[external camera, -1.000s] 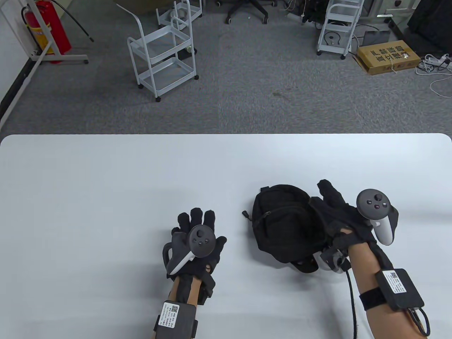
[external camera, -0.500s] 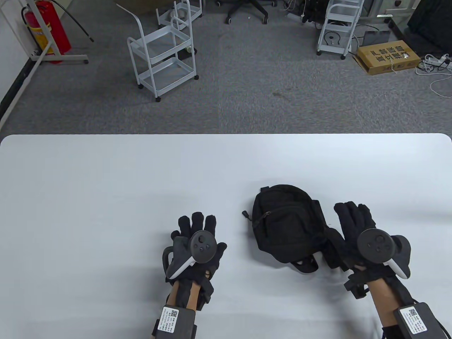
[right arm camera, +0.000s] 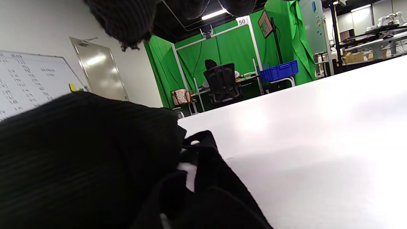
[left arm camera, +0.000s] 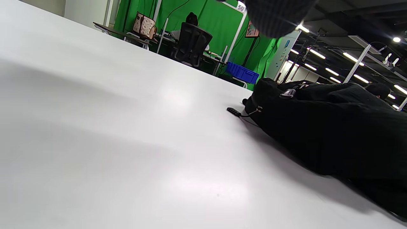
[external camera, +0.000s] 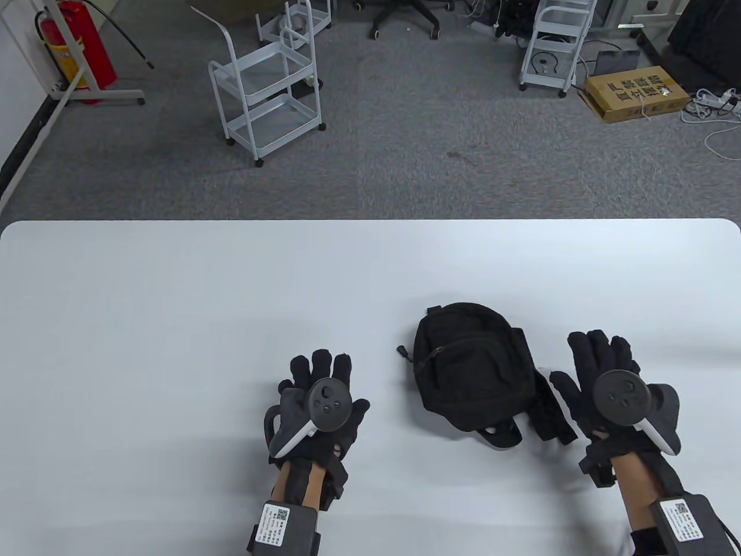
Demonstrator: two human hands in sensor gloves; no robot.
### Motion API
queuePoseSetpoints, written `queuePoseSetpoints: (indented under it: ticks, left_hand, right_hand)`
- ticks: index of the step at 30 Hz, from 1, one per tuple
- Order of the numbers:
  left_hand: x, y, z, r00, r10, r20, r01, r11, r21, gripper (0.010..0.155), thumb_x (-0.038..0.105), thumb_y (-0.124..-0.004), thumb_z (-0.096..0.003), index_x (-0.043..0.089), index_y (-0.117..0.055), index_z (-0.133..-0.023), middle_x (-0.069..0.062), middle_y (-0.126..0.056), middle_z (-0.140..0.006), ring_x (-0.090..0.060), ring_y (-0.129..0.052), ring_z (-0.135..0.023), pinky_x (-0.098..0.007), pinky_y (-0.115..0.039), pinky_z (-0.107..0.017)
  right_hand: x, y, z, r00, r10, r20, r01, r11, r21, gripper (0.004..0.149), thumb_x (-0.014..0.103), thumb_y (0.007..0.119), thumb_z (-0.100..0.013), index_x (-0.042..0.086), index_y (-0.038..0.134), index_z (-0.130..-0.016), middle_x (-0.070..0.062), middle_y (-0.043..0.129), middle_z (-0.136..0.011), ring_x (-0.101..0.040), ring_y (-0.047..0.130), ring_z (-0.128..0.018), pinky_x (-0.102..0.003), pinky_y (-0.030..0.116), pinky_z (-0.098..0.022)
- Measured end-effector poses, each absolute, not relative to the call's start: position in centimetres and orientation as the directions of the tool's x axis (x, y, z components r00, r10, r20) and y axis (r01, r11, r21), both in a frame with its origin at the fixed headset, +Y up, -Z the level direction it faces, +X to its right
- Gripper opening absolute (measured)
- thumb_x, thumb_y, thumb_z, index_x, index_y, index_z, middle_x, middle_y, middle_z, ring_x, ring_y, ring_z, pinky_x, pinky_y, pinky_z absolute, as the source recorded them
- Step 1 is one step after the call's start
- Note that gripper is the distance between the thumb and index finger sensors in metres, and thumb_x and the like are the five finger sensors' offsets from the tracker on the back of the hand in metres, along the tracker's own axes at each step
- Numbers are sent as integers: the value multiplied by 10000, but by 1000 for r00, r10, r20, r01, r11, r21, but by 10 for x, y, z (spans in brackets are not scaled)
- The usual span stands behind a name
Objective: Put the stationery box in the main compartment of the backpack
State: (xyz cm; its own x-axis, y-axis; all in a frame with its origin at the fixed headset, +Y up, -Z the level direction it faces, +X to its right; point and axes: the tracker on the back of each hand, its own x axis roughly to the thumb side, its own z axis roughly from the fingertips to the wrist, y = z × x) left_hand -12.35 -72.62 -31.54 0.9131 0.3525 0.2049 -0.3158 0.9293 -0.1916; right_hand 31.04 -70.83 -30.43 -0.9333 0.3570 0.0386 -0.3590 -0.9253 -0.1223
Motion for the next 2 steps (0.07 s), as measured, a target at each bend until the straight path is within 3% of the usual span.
queuePoseSetpoints:
  ticks: [2]
  left_hand:
    - [-123, -727, -315, 917, 344, 202, -305, 931, -201, 813, 430, -631, -569, 96, -203, -1173, -266, -26, -1164, -645, 15, -987, -838, -156, -638]
  right_hand:
    - [312, -712, -305, -939, 344, 22, -345, -933, -108, 793, 483, 652, -574, 134, 274, -1178, -222, 233, -1210, -657, 216, -1063, -772, 325, -729]
